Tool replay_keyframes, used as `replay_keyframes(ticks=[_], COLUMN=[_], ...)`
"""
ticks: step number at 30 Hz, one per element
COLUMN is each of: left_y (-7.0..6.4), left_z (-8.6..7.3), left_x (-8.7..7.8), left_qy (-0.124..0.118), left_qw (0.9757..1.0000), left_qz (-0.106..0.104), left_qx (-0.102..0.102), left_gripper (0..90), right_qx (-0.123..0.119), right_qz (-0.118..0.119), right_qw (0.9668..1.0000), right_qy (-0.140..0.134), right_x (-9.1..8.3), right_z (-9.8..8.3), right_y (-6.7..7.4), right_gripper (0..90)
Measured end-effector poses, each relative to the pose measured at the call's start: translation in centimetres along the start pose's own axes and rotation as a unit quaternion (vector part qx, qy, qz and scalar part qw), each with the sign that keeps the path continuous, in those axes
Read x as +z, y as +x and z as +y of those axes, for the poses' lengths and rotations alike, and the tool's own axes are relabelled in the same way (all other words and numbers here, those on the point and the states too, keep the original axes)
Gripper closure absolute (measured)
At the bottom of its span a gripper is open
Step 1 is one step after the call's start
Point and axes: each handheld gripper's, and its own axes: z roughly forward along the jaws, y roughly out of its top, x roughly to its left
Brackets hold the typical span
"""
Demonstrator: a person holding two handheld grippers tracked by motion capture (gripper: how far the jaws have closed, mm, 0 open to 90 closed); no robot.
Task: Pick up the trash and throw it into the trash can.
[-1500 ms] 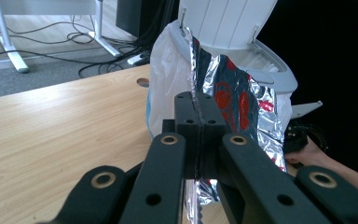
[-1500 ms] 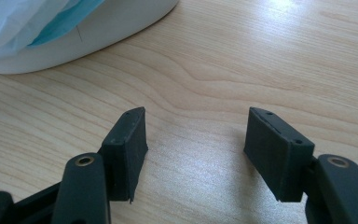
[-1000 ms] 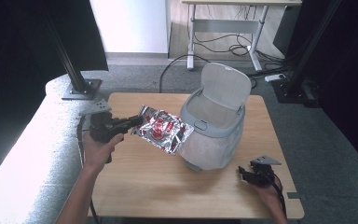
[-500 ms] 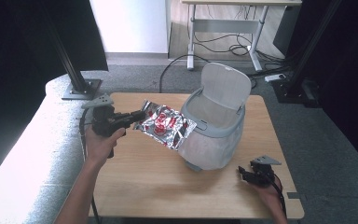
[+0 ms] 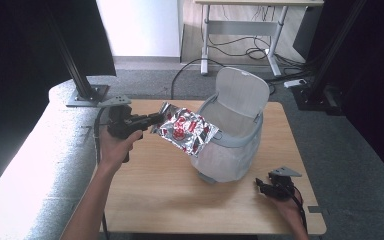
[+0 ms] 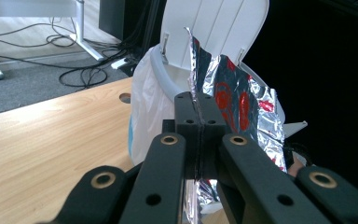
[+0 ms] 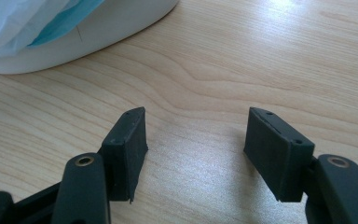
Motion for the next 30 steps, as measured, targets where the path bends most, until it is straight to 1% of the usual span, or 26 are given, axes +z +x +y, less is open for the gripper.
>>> replay_keyframes(ticks=[6, 14, 17, 30], left_y=[-0.4, -0.7, -0.7, -0.7], left_z=[0.7, 1.8, 2.2, 3.1], left_x=[0.7, 1.4, 1.7, 2.5], left_qy=[-0.005, -0.001, -0.003, -0.004], left_qw=[1.0, 0.9999, 0.9999, 0.9999], left_qz=[0.001, 0.002, -0.004, -0.006], left_qx=[0.007, 0.015, 0.012, 0.015], left_gripper=[90.0, 90.0, 90.0, 90.0], right_qx=[0.0, 0.001, 0.001, 0.001], right_qz=[0.0, -0.001, -0.001, -0.001], right_qw=[1.0, 1.0, 1.0, 1.0], right_qy=[0.0, 0.0, 0.0, 0.0], right_x=[0.0, 0.0, 0.0, 0.0], right_z=[0.0, 0.0, 0.0, 0.0], right_y=[0.0, 0.0, 0.0, 0.0], right_gripper=[37.8, 37.5, 37.5, 37.5])
